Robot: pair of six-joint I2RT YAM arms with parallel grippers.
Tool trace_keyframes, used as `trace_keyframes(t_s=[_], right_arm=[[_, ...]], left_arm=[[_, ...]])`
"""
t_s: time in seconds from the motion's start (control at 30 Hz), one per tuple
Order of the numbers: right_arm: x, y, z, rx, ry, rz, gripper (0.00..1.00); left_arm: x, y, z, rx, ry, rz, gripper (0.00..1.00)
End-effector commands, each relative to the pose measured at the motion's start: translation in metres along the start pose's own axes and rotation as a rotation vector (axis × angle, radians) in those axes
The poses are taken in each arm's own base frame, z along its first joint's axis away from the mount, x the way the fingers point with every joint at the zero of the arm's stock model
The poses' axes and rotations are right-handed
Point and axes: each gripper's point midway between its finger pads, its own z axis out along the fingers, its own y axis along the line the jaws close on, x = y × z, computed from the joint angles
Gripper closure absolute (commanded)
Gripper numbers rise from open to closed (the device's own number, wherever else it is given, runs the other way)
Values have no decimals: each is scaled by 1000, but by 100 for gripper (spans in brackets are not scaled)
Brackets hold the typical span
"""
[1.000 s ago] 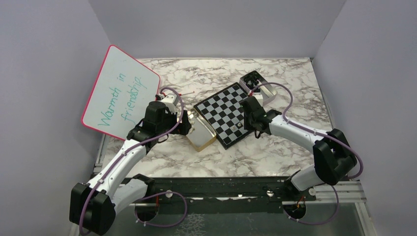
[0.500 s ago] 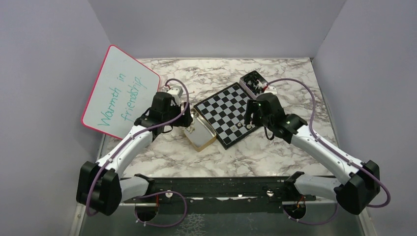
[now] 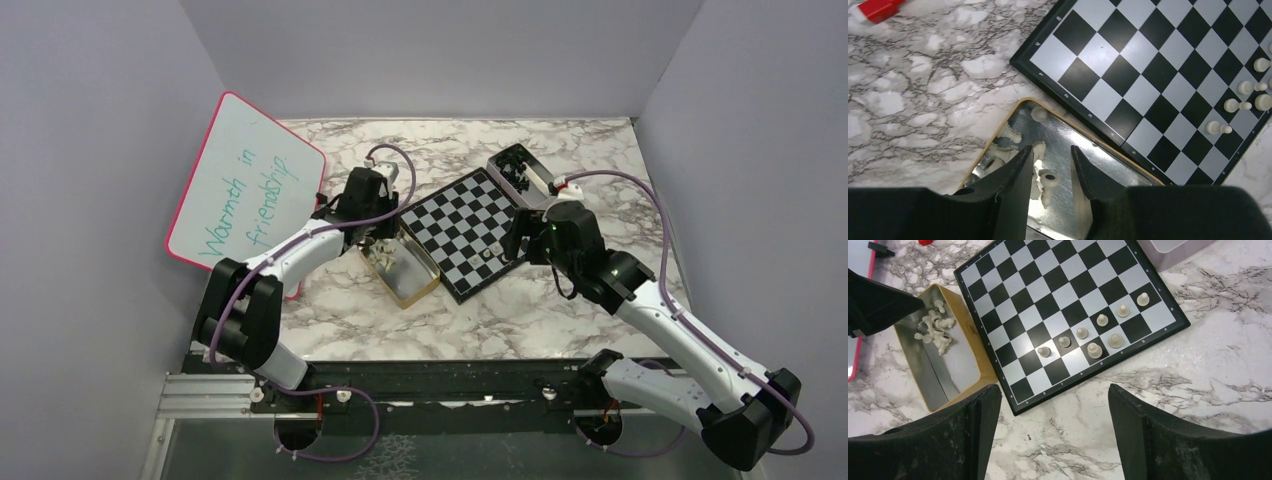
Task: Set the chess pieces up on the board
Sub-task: Pick up the chess piece from the storage box.
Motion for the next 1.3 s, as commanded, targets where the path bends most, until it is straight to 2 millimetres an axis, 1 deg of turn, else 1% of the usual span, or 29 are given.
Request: trace_keyframes(t_s=[0.0, 0.03, 0.13, 0.2, 0.27, 0.37, 0.47, 0.6, 0.7, 0.9, 1.03, 1.27], right_arm=[[7, 0, -4, -17, 15, 1, 17], [6, 1, -5, -22, 13, 1, 17], [2, 2, -7, -29, 5, -5, 17], [-1, 3, -9, -31, -6, -8, 17], [-3, 3, -9, -32, -11, -13, 17], [-6, 4, -12, -34, -10, -16, 17], [-9, 4, -17, -39, -20, -14, 16], [-12, 3, -20, -41, -34, -21, 16], [-15, 2, -21, -30, -37, -28, 16], [-15, 1, -22, -25, -40, -27, 16], [-15, 0, -21, -22, -37, -30, 16], [-18, -2, -21, -5, -39, -38, 16]], left_arm=[[-13, -10, 14, 60, -110, 104, 67], [-10, -11, 15, 74, -117, 122, 65], [-15, -15, 16, 109, -173, 167, 65], [-16, -20, 15, 156, -217, 229, 64], [-15, -26, 12, 208, -257, 317, 62], [-8, -35, 9, 298, -276, 406, 62], [-2, -33, 13, 309, -244, 437, 63], [3, -21, 19, 295, -231, 480, 65], [5, -15, 20, 288, -230, 536, 65], [12, -4, 31, 280, -194, 628, 65], [10, -2, 36, 291, -211, 645, 66], [16, -3, 48, 327, -199, 665, 67]])
